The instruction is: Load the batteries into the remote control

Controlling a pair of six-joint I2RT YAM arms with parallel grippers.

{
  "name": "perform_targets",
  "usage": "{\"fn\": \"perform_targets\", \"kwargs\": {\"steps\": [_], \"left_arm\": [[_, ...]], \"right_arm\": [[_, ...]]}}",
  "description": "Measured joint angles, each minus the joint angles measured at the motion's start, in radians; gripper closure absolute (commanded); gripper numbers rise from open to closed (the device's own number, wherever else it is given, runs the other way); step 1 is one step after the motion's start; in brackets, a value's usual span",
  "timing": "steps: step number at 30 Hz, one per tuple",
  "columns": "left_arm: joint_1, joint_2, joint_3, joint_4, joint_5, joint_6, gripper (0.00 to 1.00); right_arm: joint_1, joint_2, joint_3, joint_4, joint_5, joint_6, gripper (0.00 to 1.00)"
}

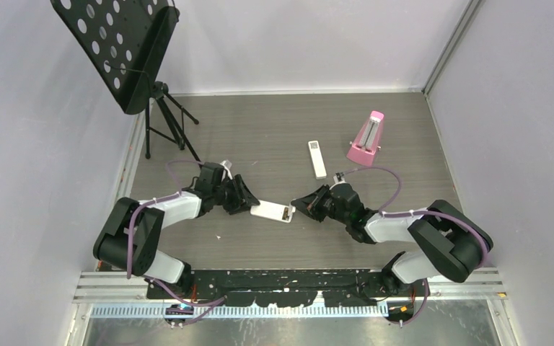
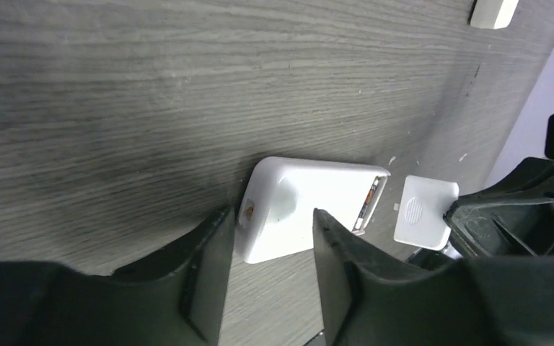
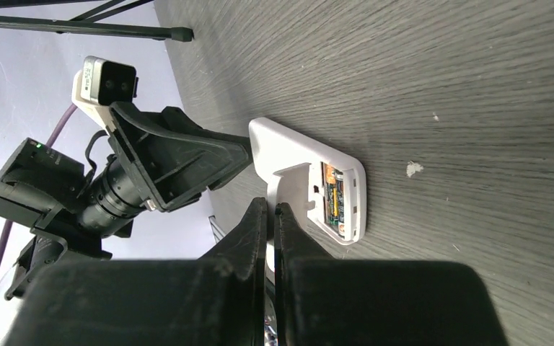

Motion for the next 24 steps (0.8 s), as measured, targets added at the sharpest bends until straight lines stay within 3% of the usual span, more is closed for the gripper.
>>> {"fn": "perform_targets", "kwargs": {"steps": [3,8,18,24], "left_arm": [[0.0,0.008,-0.023,0.026,0.031,-0.007,0.66],[0.0,-0.016,-0.071,0.034,0.075,-0.026,0.7],[0.0,-0.083,-0.092,-0.055,0.06,-0.019,0.63],[0.0,-0.084,-0.069,-0.095,0.052,-0.003,0.62]], "right_arm": [[0.0,0.01,0.0,0.013,-0.001,0.001,1.0],[-0.001,0.042,0.001,0.057,-0.006,0.001,1.0],[-0.059,0.076,0.035,0.103,-0.104,-0.084,1.0],[-0.135,0.092,0.05,0.181,-0.3,-0.216,1.0]]}}
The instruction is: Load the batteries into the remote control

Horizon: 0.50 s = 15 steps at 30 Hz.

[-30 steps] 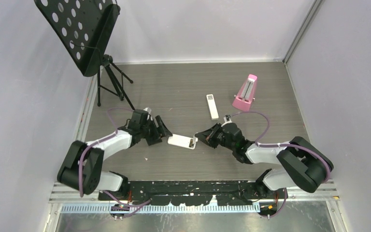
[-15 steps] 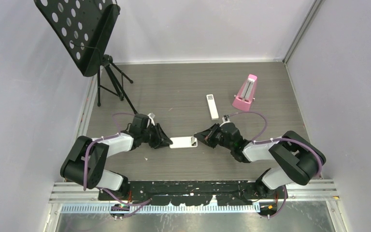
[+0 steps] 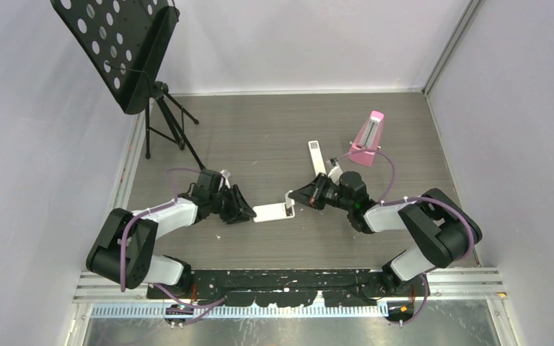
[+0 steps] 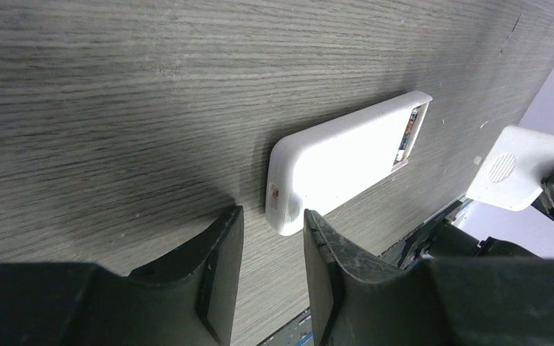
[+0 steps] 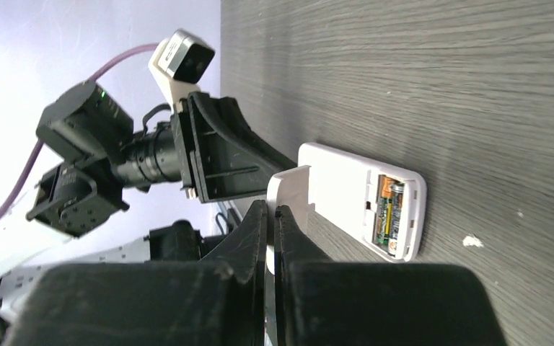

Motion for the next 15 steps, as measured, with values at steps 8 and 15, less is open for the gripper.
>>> {"fn": "perform_targets", "kwargs": {"steps": [8,15], "left_arm": [[0.0,0.003,0.007,-0.013,0.002,0.014,0.61],[0.0,0.005,0.011,-0.019,0.005,0.031,0.61]], "right_arm": [[-0.009,0.174,0.001,0.21,-0.17,-0.002,0.99],[-0.016,0.248,0.001,0.291,-0.203,0.016,0.99]]}}
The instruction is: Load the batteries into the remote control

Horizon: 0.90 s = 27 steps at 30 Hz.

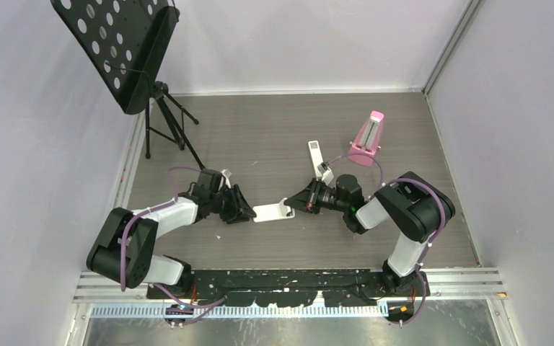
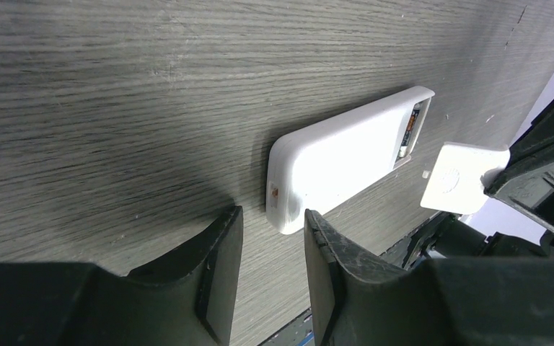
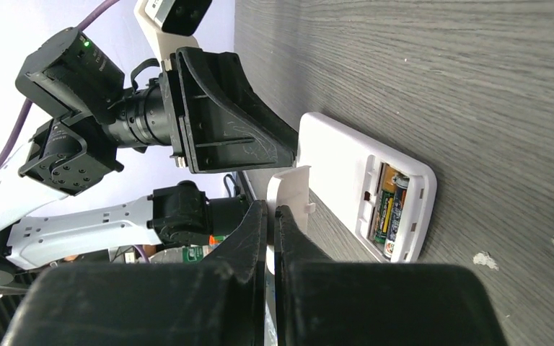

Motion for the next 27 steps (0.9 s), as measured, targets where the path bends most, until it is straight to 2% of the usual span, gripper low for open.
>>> {"fn": "perform_targets", "kwargs": {"steps": [20,27], "left_arm": [[0.0,0.029,0.019,-0.003,0.021,0.004,0.61],[0.0,0.037,0.022,0.001,0.029,0.003,0.61]], "right_arm": [[-0.019,0.07,0.0,0.0,0.012,-0.042,0.99],[-0.021,0.116,0.003,0.075,0.01,-0.03,0.99]]}}
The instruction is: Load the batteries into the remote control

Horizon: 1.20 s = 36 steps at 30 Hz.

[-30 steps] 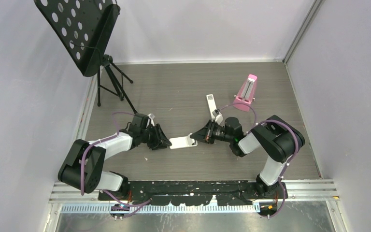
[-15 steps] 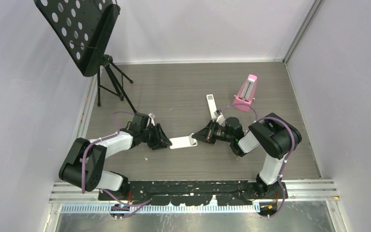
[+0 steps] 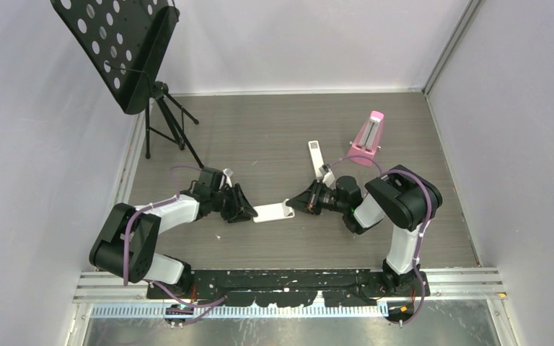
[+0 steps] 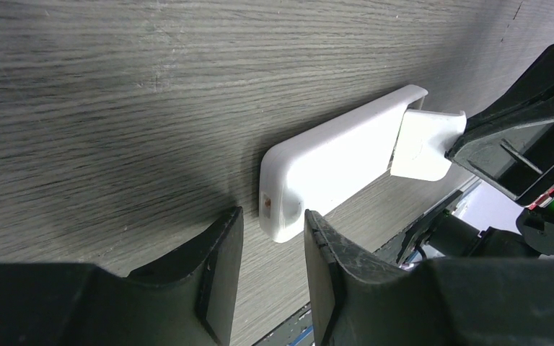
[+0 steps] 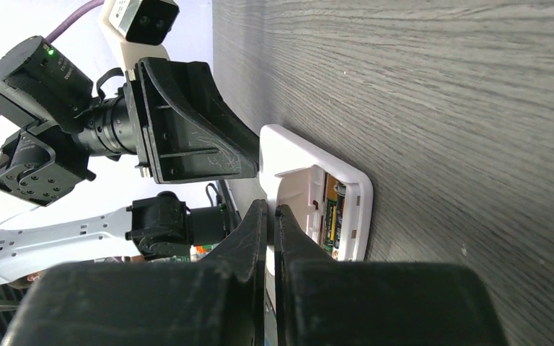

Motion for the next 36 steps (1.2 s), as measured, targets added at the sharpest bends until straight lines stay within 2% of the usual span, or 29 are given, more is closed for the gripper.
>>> {"fn": "perform_targets", "kwargs": {"steps": [15,25,32,36], "left_arm": [[0.0,0.005,0.0,0.001,0.006,0.0,0.64],[0.0,0.011,0.0,0.004,0.023,-0.001,0.64],[0.0,0.012,0.0,0.005,0.024,-0.002,0.62],[0.0,0.012,0.0,0.006,0.027,-0.003,0.61]], "right_arm": [[0.0,0.034,-0.051,0.12,0.074,0.045,0.99],[0.002,0.131,-0.053,0.269,0.063,0.105,0.99],[0.002,0.13,-0.063,0.266,0.073,0.101,0.82],[0.002,0.106,-0.068,0.181,0.094,0.075,0.77]]}}
